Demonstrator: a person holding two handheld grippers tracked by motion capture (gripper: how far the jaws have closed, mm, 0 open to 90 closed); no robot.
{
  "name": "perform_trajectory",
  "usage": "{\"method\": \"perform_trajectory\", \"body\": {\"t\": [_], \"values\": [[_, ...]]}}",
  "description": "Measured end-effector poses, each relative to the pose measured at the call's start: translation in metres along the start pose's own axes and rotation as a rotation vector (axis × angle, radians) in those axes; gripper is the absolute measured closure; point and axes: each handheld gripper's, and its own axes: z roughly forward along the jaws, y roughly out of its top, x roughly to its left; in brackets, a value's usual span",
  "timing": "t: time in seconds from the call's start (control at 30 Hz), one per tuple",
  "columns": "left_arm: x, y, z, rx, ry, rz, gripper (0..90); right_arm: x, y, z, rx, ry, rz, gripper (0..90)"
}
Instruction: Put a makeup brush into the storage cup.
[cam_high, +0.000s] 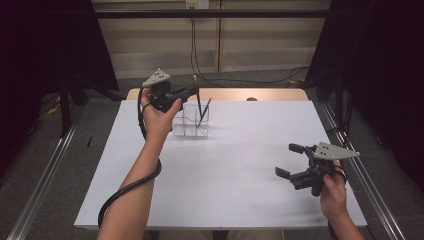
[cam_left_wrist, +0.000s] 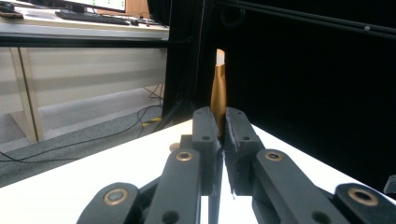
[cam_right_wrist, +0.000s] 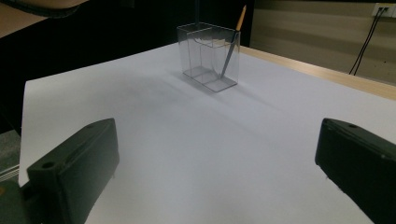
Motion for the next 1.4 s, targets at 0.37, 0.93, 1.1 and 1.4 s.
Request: {"method": "perform_trajectory", "body": {"t": [0.37, 0.93, 1.1, 1.4], "values": [[0.002, 0.001, 0.003, 0.012, 0.022, 0.008, 83.8, 0.000, -0.001, 0.001, 0.003, 0.002, -0.002, 0.0], [0.009, -0.006, 0.012, 0.021, 0.066, 0.026, 83.7, 0.001, 0.000, 0.001, 0.001, 0.010, -0.006, 0.0], [0.010, -0.010, 0.015, 0.026, 0.083, 0.031, 83.6, 0.000, 0.000, 0.001, 0.001, 0.011, -0.006, 0.0], [0.011, -0.013, 0.019, 0.030, 0.093, 0.042, 83.6, 0.000, -0.001, 0.001, 0.003, 0.012, -0.006, 0.0]]}}
